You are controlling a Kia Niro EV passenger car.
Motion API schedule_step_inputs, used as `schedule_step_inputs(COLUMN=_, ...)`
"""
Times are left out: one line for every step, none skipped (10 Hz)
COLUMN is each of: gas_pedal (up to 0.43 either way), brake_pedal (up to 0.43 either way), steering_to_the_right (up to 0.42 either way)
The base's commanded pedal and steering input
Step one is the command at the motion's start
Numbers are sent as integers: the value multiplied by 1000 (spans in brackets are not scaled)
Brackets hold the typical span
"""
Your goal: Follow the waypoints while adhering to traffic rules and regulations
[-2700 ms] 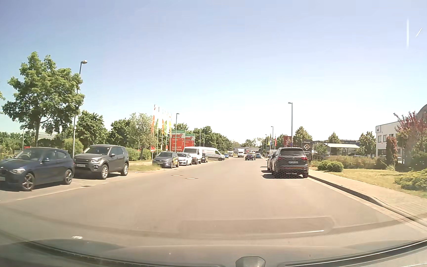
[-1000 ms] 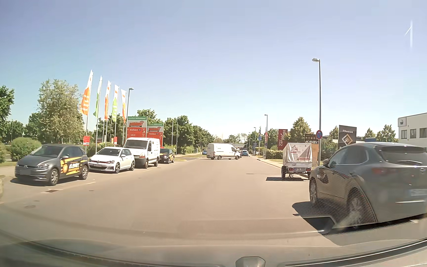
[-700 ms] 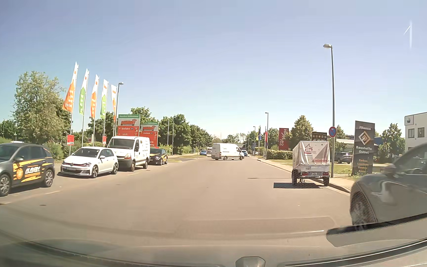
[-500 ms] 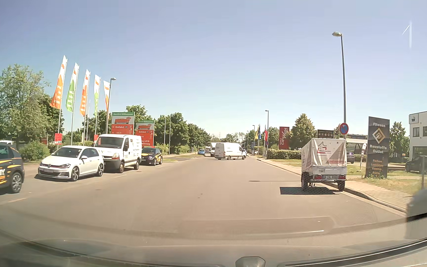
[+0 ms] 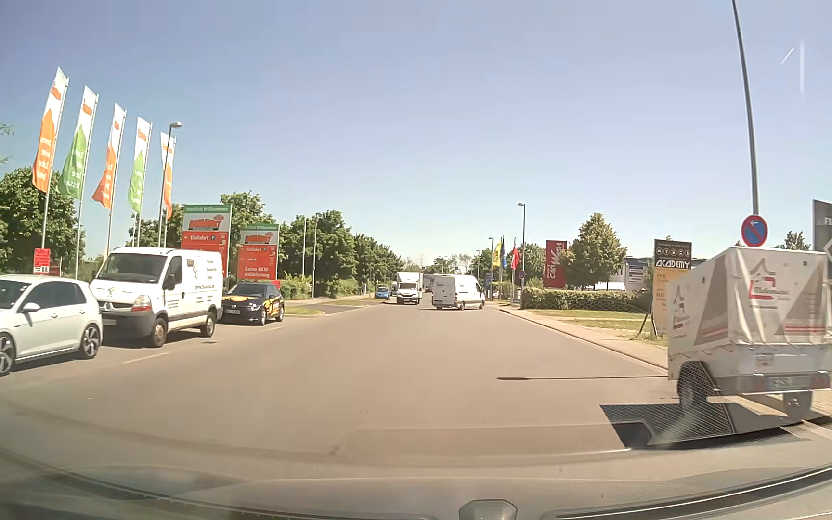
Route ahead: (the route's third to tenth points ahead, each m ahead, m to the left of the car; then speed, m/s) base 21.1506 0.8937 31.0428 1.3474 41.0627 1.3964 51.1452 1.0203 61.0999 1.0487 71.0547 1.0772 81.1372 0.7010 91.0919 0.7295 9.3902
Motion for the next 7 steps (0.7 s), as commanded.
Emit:
schedule_step_inputs(gas_pedal=20, brake_pedal=30, steering_to_the_right=11)
schedule_step_inputs(gas_pedal=20, brake_pedal=30, steering_to_the_right=10)
schedule_step_inputs(gas_pedal=20, brake_pedal=30, steering_to_the_right=8)
schedule_step_inputs(gas_pedal=20, brake_pedal=30, steering_to_the_right=7)
schedule_step_inputs(gas_pedal=20, brake_pedal=30, steering_to_the_right=7)
schedule_step_inputs(gas_pedal=20, brake_pedal=30, steering_to_the_right=7)
schedule_step_inputs(gas_pedal=20, brake_pedal=30, steering_to_the_right=7)
